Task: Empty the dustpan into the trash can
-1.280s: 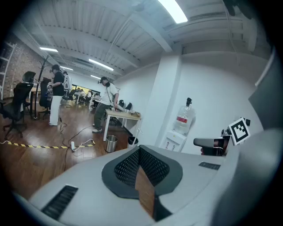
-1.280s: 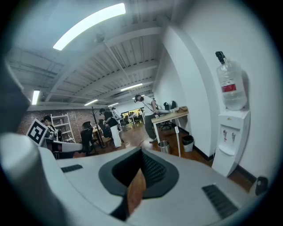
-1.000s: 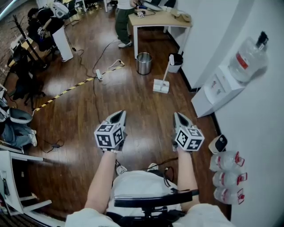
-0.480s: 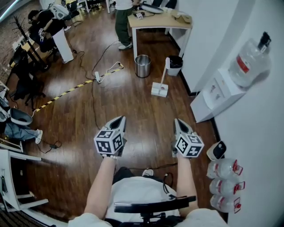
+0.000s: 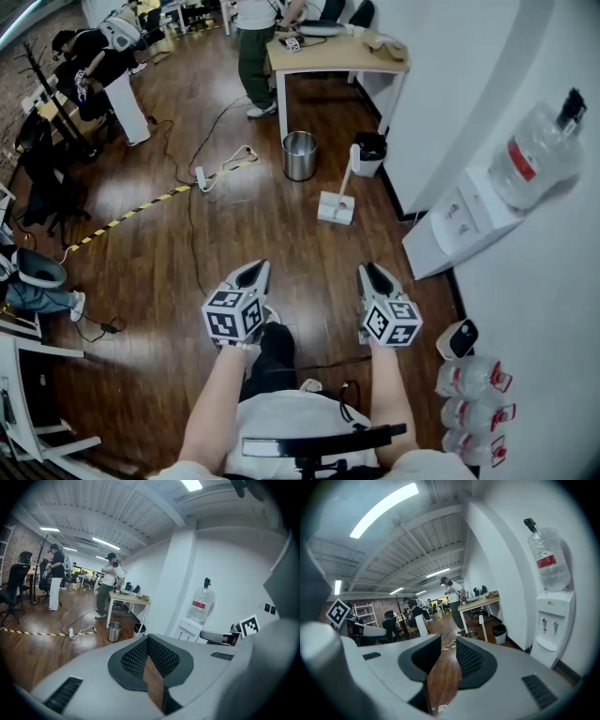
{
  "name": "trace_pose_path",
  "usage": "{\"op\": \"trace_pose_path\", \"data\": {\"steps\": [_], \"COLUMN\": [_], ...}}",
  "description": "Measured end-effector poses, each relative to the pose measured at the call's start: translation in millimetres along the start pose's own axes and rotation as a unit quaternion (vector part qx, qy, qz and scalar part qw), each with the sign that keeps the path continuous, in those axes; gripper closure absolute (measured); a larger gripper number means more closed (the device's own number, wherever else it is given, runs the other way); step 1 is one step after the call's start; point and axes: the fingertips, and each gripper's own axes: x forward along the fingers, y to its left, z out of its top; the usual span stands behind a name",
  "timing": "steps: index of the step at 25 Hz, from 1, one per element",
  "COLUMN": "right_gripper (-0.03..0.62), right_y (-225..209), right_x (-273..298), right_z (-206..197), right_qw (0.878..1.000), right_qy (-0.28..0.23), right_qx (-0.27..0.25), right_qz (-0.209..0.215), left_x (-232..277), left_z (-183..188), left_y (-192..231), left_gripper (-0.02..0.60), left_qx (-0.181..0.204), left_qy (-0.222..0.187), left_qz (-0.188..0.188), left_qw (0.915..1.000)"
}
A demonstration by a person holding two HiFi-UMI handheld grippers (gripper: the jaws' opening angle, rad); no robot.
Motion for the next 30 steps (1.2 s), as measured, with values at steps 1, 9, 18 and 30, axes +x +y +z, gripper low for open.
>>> {"op": "trace_pose_path", "data": {"steps": [1, 9, 18, 30], "right_gripper": [0.453, 0.413, 0.413, 0.402], "right_y": [-1.9, -15.3, -27.2, -85.9], "right_x": [15.4, 162.6, 297.8, 407.1], "right_z": [1.6, 30.6, 59.2, 44.5], "right_qw": [1.0, 0.999, 0.995, 0.986], "right_qy": [0.001, -0.002, -0.008, -0.025], "right_qx": [-0.002, -0.008, 0.016, 0.005], "right_qz": [-0.003, -0.041, -0.097, -0.167], "left_x": [13.3, 131.9, 234.3, 347.1], "left_z": [5.1, 74.4, 140.2, 141.5], "left_y": [8.0, 82.3, 157.9, 199.8], "left_gripper": [0.584, 0.584, 0.584, 0.584], "left_qx": [-0.002, 0.008, 0.041, 0.034], "left_qy": [0.0, 0.0, 0.036, 0.059], "left_qz": [-0.003, -0.046, -0.075, -0.116], "left_qw": [1.0, 0.9989, 0.9957, 0.9909]}}
